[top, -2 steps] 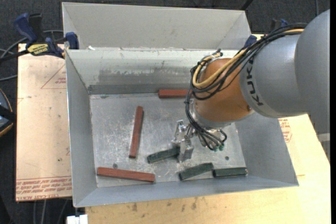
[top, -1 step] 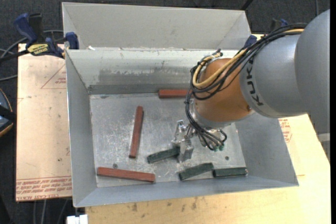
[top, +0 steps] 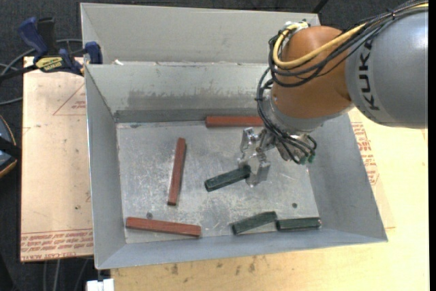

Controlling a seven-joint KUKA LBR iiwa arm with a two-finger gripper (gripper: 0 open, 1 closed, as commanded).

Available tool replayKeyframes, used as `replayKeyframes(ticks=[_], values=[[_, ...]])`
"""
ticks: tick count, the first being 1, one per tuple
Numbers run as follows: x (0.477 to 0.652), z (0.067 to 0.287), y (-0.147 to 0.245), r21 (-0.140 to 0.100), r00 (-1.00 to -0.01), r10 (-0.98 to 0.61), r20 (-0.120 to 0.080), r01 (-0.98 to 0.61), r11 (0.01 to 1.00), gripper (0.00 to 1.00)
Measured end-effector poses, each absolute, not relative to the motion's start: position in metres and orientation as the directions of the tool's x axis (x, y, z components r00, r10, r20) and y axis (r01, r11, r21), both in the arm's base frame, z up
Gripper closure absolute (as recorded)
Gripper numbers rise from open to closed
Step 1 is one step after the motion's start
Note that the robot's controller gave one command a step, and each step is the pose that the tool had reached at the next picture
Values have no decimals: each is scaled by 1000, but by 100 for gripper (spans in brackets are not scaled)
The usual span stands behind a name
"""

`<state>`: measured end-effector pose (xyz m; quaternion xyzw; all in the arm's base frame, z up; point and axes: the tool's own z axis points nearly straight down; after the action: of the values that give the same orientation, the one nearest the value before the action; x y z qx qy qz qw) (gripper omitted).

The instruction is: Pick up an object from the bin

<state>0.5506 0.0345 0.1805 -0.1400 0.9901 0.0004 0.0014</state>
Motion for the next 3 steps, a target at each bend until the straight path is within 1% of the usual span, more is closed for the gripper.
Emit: replayKeyframes(ticks=[1, 2, 3], values=[[551, 180, 35, 0, -961, -277, -3, -277, 961, 100], [563, 168, 35, 1, -961, -277, -4, -277, 961, 100], [567, 163, 35, 1, -961, -278, -2, -278, 961, 100]])
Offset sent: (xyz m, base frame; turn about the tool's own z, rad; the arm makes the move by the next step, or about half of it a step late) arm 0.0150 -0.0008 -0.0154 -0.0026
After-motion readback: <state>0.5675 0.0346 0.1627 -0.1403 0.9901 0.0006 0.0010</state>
